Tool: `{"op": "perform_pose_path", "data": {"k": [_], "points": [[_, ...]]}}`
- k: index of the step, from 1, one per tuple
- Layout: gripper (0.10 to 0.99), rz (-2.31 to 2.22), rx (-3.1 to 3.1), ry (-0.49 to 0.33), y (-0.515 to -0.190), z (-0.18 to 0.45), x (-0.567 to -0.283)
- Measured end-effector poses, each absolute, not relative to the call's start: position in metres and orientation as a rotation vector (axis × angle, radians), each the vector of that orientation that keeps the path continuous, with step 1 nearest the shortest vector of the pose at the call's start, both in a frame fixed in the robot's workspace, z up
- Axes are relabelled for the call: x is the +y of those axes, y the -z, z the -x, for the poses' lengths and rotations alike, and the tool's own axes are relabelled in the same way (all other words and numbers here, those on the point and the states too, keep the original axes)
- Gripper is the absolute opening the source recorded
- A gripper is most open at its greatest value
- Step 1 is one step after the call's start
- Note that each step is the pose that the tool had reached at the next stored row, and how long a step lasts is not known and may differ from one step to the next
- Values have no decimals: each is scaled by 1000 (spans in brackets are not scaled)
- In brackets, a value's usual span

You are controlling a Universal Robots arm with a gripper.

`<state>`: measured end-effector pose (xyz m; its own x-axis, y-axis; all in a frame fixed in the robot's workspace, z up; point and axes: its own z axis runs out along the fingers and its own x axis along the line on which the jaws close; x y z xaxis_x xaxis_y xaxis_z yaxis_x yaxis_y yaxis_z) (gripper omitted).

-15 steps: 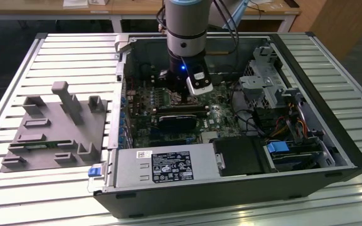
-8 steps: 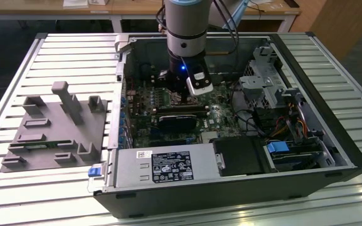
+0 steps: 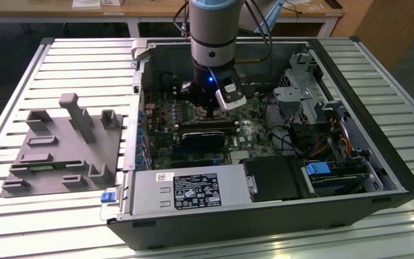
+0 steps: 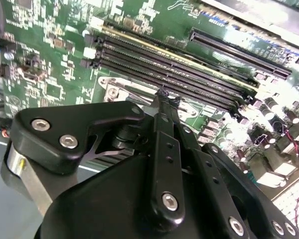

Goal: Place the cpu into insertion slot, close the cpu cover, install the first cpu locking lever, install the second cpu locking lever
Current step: 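Install the second cpu locking lever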

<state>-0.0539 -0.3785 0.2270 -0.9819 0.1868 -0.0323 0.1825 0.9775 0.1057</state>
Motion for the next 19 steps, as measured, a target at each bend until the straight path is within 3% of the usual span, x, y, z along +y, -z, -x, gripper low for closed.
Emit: {"op": "perform_pose_path", "data": {"k": [19], "points": [[106, -193, 3090, -281, -215, 69, -391]]}}
